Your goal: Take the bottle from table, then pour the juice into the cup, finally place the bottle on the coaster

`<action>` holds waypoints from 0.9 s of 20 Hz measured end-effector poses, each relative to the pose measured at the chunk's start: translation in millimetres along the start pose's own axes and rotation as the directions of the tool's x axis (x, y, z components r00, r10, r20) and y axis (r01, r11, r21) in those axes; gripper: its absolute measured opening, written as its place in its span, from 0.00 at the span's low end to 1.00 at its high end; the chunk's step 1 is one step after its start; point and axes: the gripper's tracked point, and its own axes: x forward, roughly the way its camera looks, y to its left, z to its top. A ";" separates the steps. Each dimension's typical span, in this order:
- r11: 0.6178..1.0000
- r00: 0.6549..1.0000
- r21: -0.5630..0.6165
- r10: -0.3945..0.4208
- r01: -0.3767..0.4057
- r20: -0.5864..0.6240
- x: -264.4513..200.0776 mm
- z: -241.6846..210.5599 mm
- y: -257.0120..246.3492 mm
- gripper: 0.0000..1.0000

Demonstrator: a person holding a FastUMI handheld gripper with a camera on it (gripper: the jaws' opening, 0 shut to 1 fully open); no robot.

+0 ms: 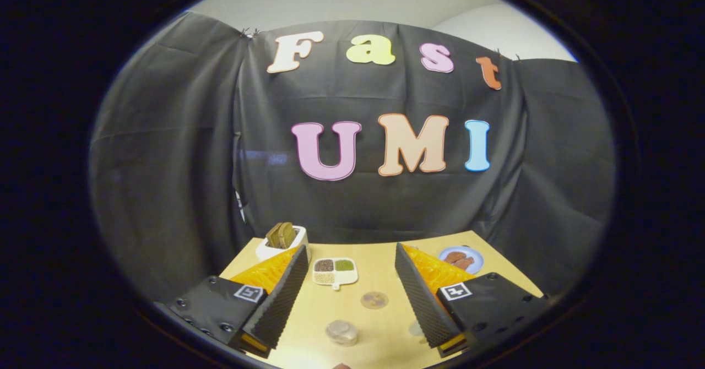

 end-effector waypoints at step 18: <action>0.997 0.974 0.080 0.013 0.005 -0.225 -51.4 -134.5 102.7 1.00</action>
